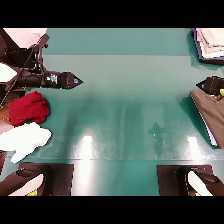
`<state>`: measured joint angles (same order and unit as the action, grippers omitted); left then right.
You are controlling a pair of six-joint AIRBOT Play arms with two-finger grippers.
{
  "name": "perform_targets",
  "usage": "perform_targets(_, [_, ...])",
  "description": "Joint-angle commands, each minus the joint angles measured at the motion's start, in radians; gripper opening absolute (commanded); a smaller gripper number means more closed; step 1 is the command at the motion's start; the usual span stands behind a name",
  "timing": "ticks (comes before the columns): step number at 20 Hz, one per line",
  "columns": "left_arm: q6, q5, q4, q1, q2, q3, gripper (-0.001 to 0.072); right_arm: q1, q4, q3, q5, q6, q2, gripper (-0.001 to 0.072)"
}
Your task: Fold the shirts.
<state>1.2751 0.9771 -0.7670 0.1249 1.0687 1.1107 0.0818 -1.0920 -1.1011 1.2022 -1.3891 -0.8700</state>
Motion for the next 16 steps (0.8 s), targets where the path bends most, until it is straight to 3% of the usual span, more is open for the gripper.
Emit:
perform_targets(1, [0.066,0.008,-0.109,-0.072,-0.019,0.027,0.0025,-0.001,0.000,-0.001,0.009,-0.001,0.001,0.0020])
perform_targets(3, [0.148,0.040,-0.272,-0.220,-0.092,0.042,0.0025,-0.001,0.000,-0.001,0.019,-0.001,0.001,0.0020])
perform_targets(6, [0.159,0.140,-0.572,-0.431,-0.193,0.041,0.0050,-0.001,0.000,-0.001,0.028,-0.001,0.001,0.0020])
perform_targets(8, [0.169,0.168,-0.719,-0.495,-0.194,0.019,0.0638,-0.001,0.000,-0.001,0.029,-0.001,0.001,0.0020])
perform_targets(9, [0.169,0.157,-0.740,-0.511,-0.190,-0.006,0.0676,-0.001,0.001,-0.001,0.032,-0.001,0.001,0.0020])
perform_targets(13, [0.170,0.043,-0.771,-0.513,-0.093,-0.157,0.0677,-0.001,0.000,-0.001,0.045,0.000,0.001,0.0020])
perform_targets(16, [0.229,-0.025,-0.844,-0.513,0.047,-0.193,0.0677,-0.001,0.000,-0.001,0.072,0.000,0.001,0.0020])
